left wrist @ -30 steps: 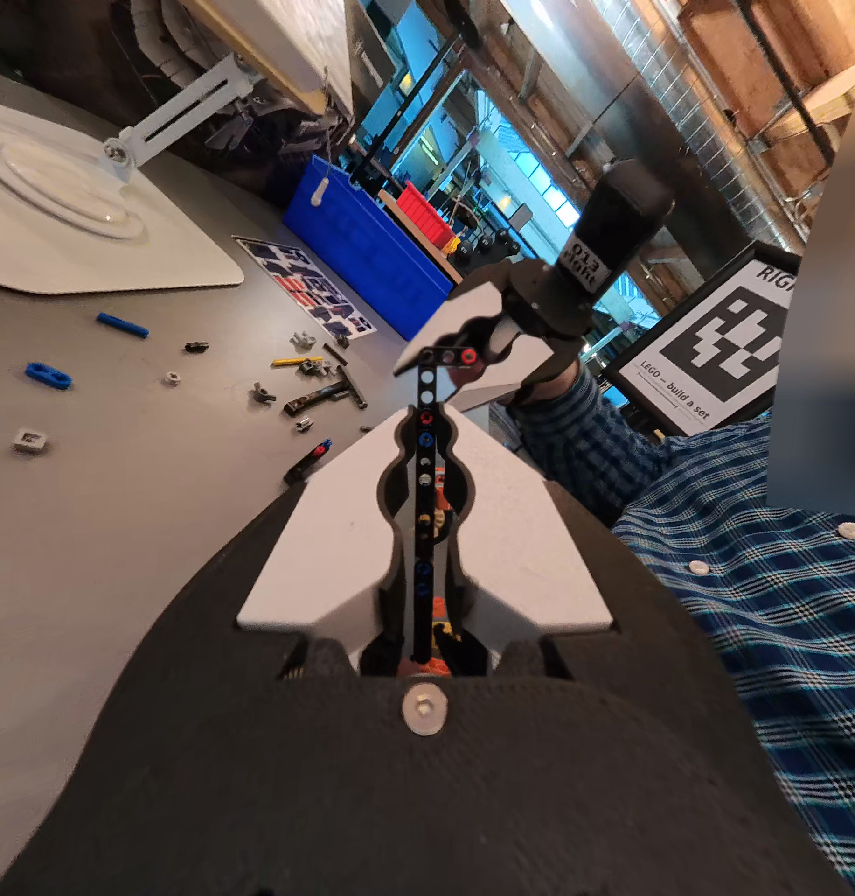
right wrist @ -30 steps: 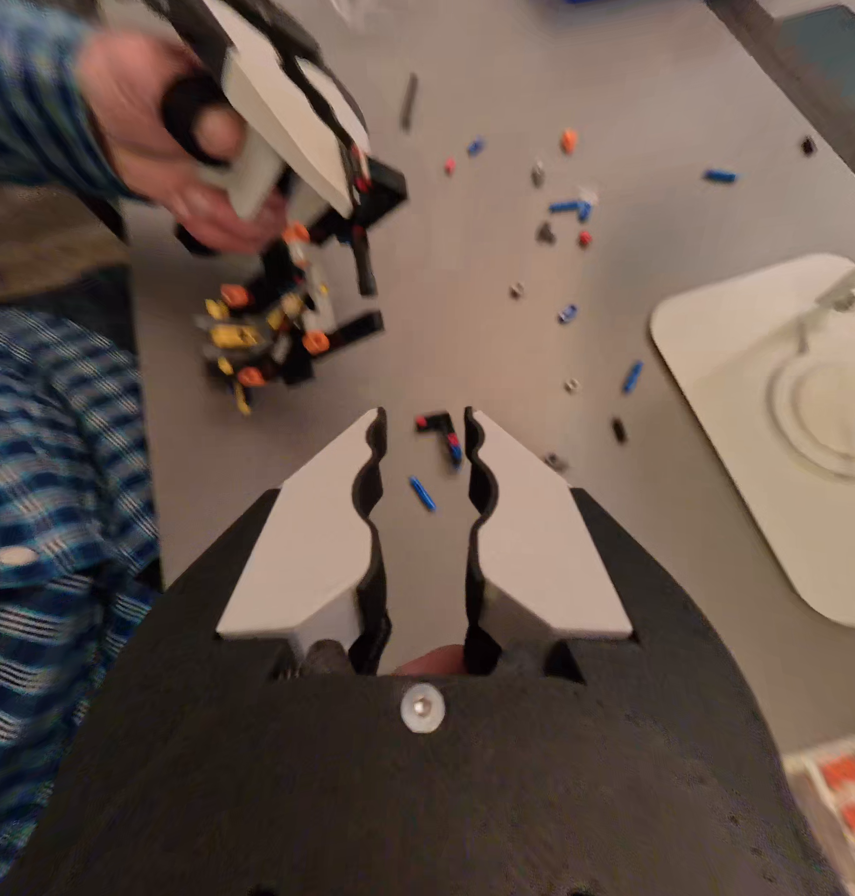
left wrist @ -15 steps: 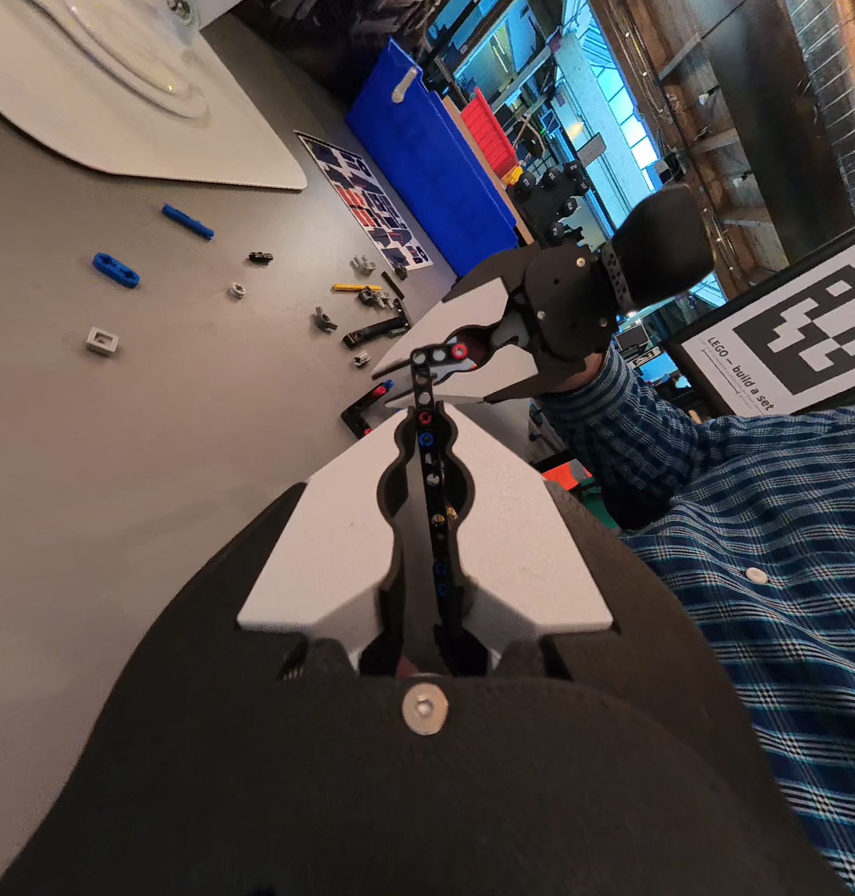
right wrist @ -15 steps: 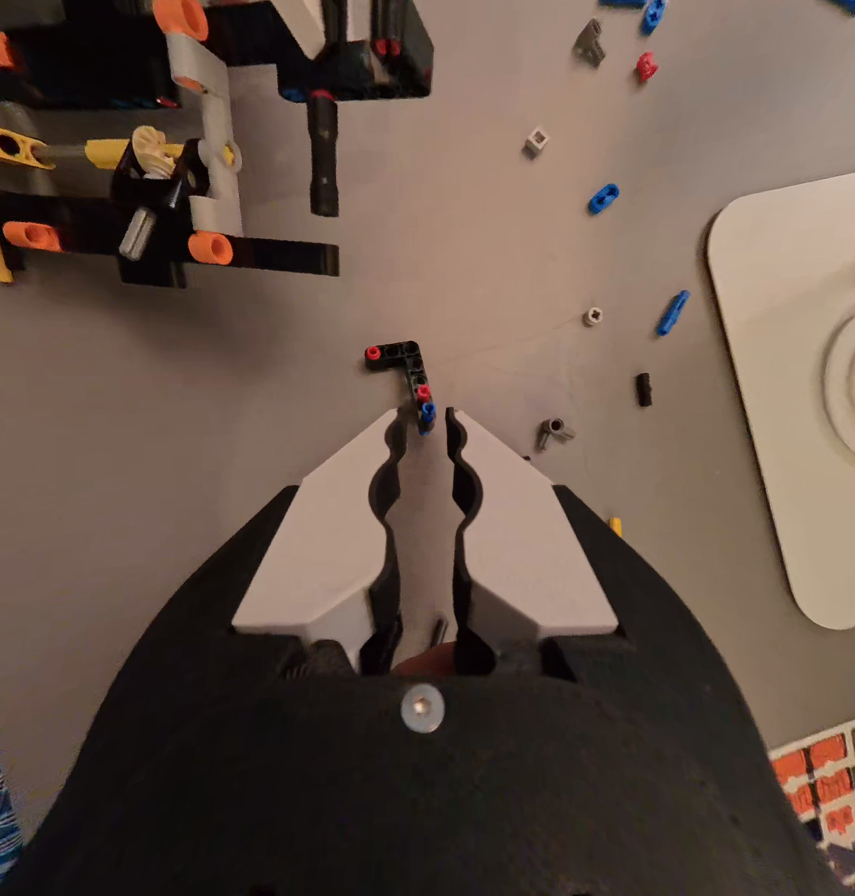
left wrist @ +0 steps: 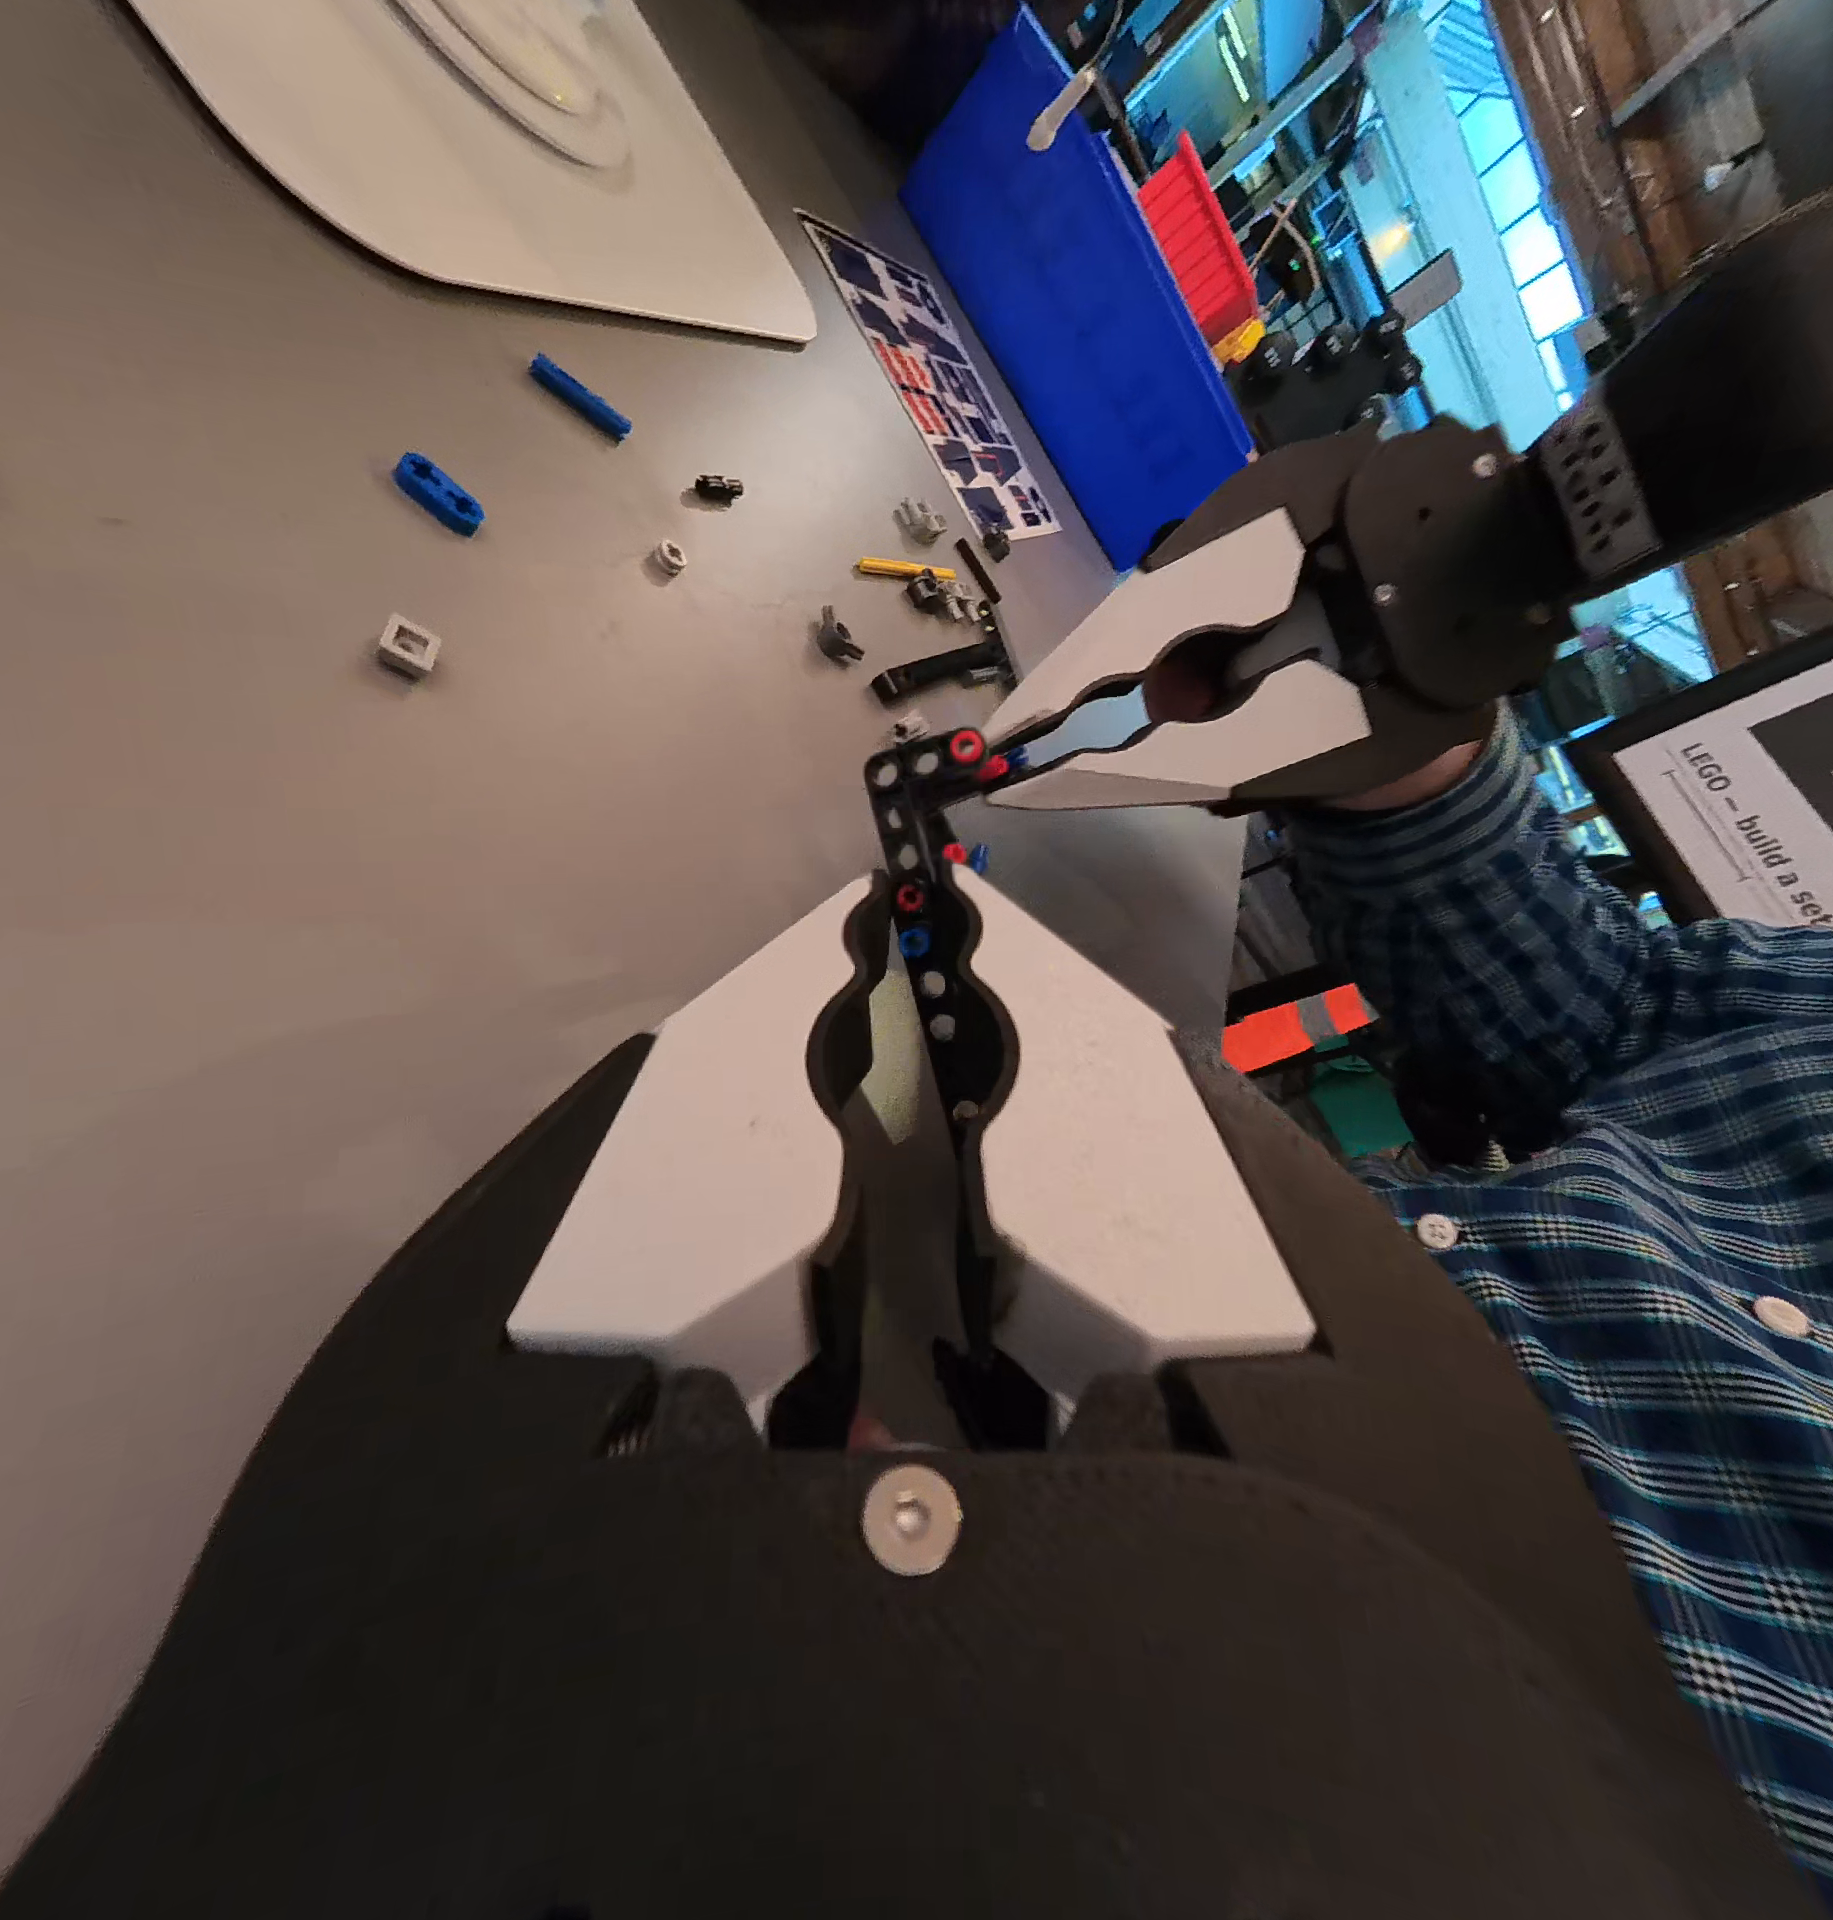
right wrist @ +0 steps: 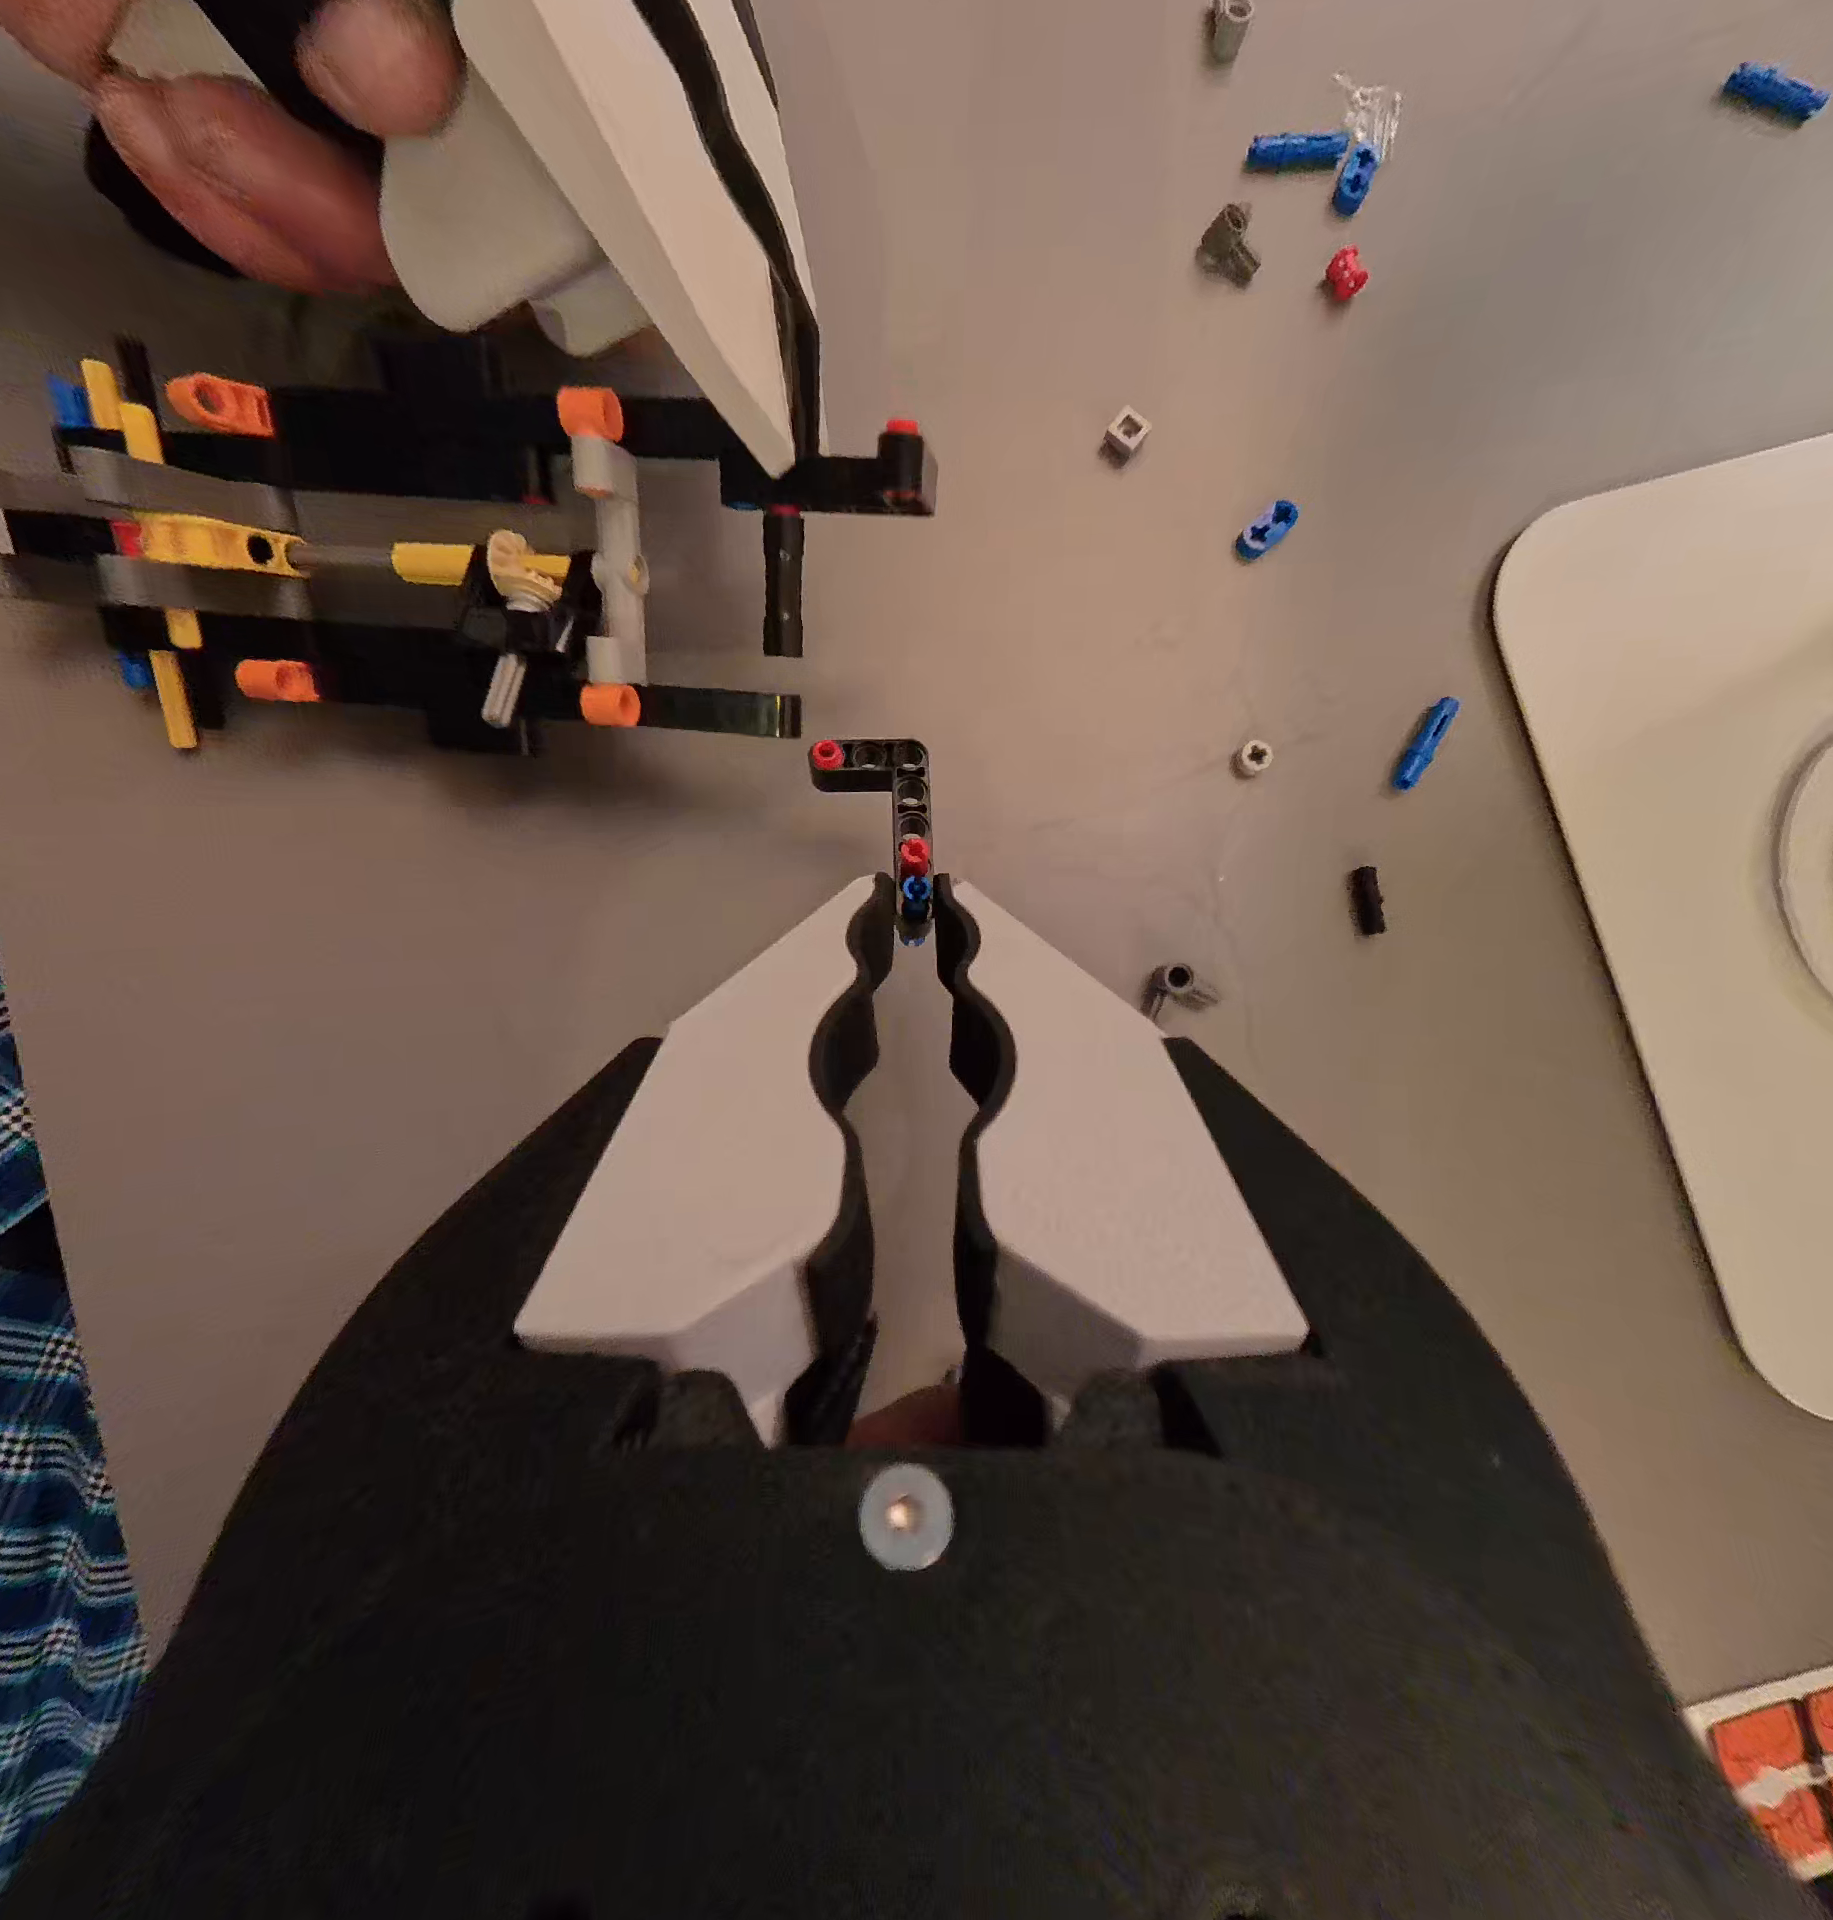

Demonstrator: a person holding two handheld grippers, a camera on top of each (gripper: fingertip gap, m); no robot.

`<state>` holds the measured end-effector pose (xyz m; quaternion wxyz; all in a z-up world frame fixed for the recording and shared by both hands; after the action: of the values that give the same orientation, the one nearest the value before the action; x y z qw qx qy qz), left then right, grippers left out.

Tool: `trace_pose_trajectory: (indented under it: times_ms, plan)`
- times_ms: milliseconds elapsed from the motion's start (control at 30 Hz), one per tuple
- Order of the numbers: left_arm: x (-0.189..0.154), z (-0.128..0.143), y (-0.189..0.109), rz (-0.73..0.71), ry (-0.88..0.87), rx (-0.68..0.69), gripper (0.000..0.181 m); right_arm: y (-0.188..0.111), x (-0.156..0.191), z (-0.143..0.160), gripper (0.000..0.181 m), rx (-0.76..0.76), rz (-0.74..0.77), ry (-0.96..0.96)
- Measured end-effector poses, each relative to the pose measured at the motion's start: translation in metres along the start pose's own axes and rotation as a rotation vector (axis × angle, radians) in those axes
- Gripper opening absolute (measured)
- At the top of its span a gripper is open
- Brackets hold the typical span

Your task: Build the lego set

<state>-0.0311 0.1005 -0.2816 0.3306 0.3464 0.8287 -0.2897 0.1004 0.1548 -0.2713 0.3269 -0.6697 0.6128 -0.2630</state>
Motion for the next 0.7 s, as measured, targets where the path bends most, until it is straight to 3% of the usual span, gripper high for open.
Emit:
trace_pose_trajectory:
  times_ms: [400,700]
  plan:
    - [0.012,0.004,0.001,-0.149,0.087,0.065,0.016,0.002,-0.001,-0.008,0.004,0.047,-0.052,0.039]
    - [0.013,-0.011,-0.019,-0.203,0.151,0.036,0.018,0.000,-0.001,-0.016,0.004,0.054,-0.103,0.086]
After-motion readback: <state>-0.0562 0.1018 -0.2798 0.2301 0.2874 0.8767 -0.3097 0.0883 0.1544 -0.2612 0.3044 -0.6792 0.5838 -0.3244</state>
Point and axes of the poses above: each gripper's, where its closed fingertips meet, y out along the fingers, z out of its underside, x = y × z across the jaws, the point moved 5 cm from there along -y, back along the fingers, and after that the axes turned 3 degrees about -x, right-handed, at the moved point
